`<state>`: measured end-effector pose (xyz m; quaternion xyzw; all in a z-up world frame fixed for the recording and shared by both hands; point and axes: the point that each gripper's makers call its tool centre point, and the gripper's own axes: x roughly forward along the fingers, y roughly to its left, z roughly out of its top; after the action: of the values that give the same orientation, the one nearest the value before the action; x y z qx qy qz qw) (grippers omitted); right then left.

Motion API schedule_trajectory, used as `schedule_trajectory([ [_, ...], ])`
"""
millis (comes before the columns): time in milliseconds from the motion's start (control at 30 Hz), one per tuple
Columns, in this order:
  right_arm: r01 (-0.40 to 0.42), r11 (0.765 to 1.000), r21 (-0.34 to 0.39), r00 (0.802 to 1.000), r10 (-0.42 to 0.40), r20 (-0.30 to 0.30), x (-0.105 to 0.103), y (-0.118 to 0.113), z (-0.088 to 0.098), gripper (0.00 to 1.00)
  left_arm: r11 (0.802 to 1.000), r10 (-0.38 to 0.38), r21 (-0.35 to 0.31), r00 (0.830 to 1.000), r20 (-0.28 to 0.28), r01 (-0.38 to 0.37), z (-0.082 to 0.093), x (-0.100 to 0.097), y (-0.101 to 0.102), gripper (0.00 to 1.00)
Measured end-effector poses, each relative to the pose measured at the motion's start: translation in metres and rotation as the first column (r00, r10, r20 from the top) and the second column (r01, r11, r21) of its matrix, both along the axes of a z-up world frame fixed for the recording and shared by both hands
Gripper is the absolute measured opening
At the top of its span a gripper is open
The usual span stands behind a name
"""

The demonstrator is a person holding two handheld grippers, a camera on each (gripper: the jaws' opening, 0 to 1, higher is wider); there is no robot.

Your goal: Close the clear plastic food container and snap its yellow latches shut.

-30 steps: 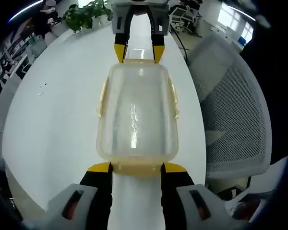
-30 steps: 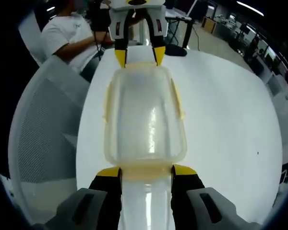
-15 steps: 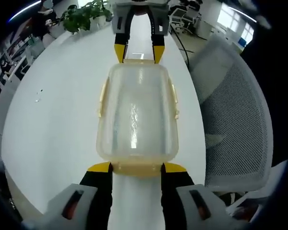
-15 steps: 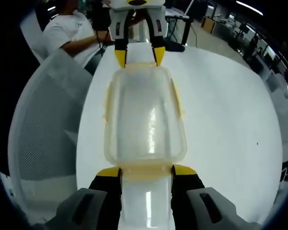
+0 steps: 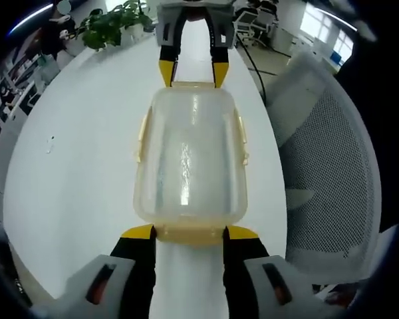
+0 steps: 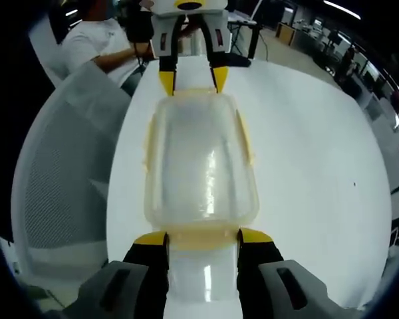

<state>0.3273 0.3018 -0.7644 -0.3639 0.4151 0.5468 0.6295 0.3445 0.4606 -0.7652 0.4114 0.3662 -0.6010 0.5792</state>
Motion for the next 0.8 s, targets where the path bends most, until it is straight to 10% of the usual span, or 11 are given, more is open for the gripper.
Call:
schedule_trajectory([
  [800, -0.017, 1.000, -0.005, 1.000, 0.017, 0.010, -0.006, -0.036, 0.002, 0.39, 1.000, 0.013, -0.002, 1.000, 0.000, -0.013, 0.002, -0.009, -0.036, 0.37],
])
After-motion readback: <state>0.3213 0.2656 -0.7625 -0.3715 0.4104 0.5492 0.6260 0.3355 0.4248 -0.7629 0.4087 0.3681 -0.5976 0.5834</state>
